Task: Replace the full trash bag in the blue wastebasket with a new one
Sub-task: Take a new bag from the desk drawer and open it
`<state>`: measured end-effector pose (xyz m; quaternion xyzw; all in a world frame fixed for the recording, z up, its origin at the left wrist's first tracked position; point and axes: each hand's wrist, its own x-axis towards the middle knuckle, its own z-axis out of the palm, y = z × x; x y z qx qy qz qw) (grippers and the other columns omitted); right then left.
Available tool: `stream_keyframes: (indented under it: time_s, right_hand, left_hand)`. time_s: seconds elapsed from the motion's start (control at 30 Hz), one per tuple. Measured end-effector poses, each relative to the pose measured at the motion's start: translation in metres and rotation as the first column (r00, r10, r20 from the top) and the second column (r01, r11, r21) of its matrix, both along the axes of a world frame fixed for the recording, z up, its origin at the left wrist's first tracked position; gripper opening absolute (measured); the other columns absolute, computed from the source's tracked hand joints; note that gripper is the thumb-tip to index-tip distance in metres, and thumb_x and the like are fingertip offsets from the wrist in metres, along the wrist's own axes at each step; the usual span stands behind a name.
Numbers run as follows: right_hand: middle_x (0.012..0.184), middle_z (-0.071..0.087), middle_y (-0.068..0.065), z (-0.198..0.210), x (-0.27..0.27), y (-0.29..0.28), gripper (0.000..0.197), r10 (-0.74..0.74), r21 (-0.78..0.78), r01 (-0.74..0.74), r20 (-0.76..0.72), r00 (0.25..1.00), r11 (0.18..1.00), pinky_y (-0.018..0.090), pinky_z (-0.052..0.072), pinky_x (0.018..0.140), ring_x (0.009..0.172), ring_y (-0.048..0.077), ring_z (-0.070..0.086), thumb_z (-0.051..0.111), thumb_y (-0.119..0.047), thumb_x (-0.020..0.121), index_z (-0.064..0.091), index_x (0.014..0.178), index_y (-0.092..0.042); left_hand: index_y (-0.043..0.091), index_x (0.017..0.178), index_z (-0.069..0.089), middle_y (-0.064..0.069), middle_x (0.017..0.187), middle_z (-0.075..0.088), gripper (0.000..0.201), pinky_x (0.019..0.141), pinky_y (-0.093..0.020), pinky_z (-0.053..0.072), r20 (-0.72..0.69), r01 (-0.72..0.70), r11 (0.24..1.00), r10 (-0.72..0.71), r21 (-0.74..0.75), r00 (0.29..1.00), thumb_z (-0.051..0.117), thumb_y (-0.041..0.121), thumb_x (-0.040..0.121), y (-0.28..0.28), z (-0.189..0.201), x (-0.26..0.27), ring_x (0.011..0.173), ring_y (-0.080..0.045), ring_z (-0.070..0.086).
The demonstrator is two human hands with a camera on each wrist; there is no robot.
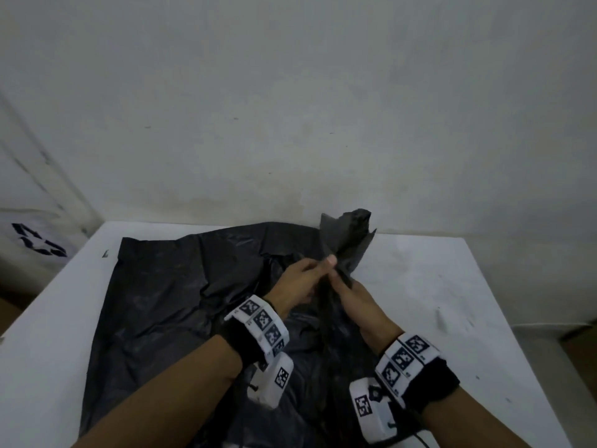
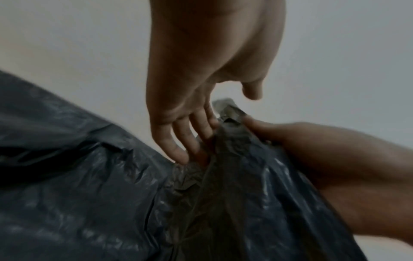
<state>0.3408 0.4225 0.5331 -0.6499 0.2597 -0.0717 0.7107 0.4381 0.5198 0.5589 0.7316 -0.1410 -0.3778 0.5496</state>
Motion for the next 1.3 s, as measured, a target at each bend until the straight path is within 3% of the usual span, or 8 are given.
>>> stream_keyframes:
  time_s: [0.17, 0.4, 0.63, 0.73, 1.03, 1.17, 1.23, 1.3]
  right_hand:
    - [0.083, 0.073, 0.004, 0.001, 0.004, 0.010, 0.019, 0.027, -0.338, -0.034, -0.024, 0.999, 0.941, 0.036, 0.051, 0.070, 0.076, 0.014, 0.066, 0.066, -0.029, 0.088, 0.070, 0.083, -0.011]
    - [0.094, 0.076, 0.009, 0.002, 0.004, 0.002, 0.044, -0.128, 0.048, 0.133, -0.088, 0.988, 0.990, 0.039, 0.057, 0.089, 0.092, 0.023, 0.072, 0.062, -0.048, 0.088, 0.075, 0.094, -0.006]
    - [0.107, 0.070, 0.020, 0.001, 0.010, -0.040, 0.034, -0.266, 0.593, 0.291, -0.132, 0.955, 0.751, 0.038, 0.060, 0.069, 0.094, 0.032, 0.069, 0.043, -0.021, 0.102, 0.058, 0.122, 0.002]
    - [0.088, 0.074, 0.018, 0.014, 0.006, -0.059, 0.043, -0.354, 0.714, 0.286, -0.058, 0.933, 0.639, 0.038, 0.060, 0.061, 0.072, 0.030, 0.074, 0.033, -0.025, 0.104, 0.066, 0.108, 0.000]
    - [0.122, 0.066, -0.008, 0.035, -0.012, -0.037, 0.085, 0.309, 0.003, -0.324, -0.308, 0.900, 0.946, 0.029, 0.042, 0.104, 0.109, 0.011, 0.063, 0.048, -0.092, 0.056, 0.067, 0.114, -0.032]
    - [0.123, 0.067, -0.001, 0.032, -0.015, -0.030, 0.102, 0.385, 0.180, -0.353, -0.190, 0.903, 0.918, 0.030, 0.048, 0.102, 0.112, 0.016, 0.064, 0.063, -0.087, 0.044, 0.063, 0.121, -0.020]
    - [0.134, 0.061, 0.000, 0.036, -0.010, -0.029, 0.091, 0.264, 0.412, -0.250, 0.023, 0.964, 0.876, 0.034, 0.045, 0.106, 0.123, 0.019, 0.058, 0.069, -0.072, 0.058, 0.055, 0.132, -0.021]
    - [0.140, 0.056, 0.004, 0.041, 0.000, -0.032, 0.080, 0.139, 0.494, -0.197, 0.153, 0.978, 0.847, 0.038, 0.043, 0.108, 0.128, 0.022, 0.054, 0.062, -0.063, 0.074, 0.049, 0.139, -0.018]
  left_hand:
    - [0.007, 0.069, 0.058, -0.007, 0.064, 0.055, 0.029, 0.059, -0.027, 0.044, 0.160, -0.071, 0.996, 0.062, 0.056, 0.985, 0.066, 0.026, 0.089, 0.002, -0.009, 0.001, 0.059, -0.017, 0.053]
    - [0.006, 0.117, 0.058, -0.014, 0.112, 0.063, 0.033, 0.082, -0.043, 0.050, -0.580, -0.171, 0.985, 0.123, -0.028, 0.805, 0.043, 0.031, 0.101, 0.018, 0.006, 0.012, 0.099, -0.031, 0.061]
    - [0.002, 0.105, 0.059, -0.017, 0.104, 0.067, 0.034, 0.079, -0.036, 0.047, -0.634, -0.466, 0.882, 0.322, -0.068, 0.703, 0.029, 0.018, 0.103, 0.045, 0.016, 0.038, 0.073, -0.029, 0.064]
    - [0.009, 0.113, 0.064, -0.015, 0.117, 0.066, 0.037, 0.079, -0.035, 0.054, -0.540, -0.537, 0.838, 0.407, -0.101, 0.737, 0.056, 0.035, 0.087, 0.061, 0.022, 0.052, 0.100, -0.026, 0.066]
    - [0.010, 0.107, 0.074, -0.015, 0.117, 0.069, 0.050, 0.082, -0.046, 0.057, -0.609, -0.469, 0.787, 0.153, -0.401, 0.778, 0.043, 0.048, 0.097, 0.064, 0.029, 0.053, 0.099, -0.031, 0.069]
    - [0.007, 0.130, 0.057, -0.016, 0.131, 0.059, 0.071, 0.089, -0.038, 0.054, -0.386, -0.320, 0.940, 0.253, -0.120, 0.887, 0.070, 0.054, 0.077, 0.059, 0.025, 0.049, 0.112, -0.031, 0.063]
    - [0.004, 0.132, 0.043, -0.018, 0.138, 0.042, 0.090, 0.099, -0.039, 0.042, 0.174, -0.325, 0.922, 0.292, 0.212, 0.941, 0.074, 0.061, 0.069, 0.057, 0.020, 0.042, 0.124, -0.033, 0.047]
    - [0.017, 0.099, 0.048, -0.004, 0.107, 0.050, 0.048, 0.082, -0.034, 0.041, 0.698, -0.409, 0.907, 0.229, 0.100, 0.679, 0.065, 0.057, 0.079, 0.056, 0.027, 0.029, 0.103, -0.027, 0.050]
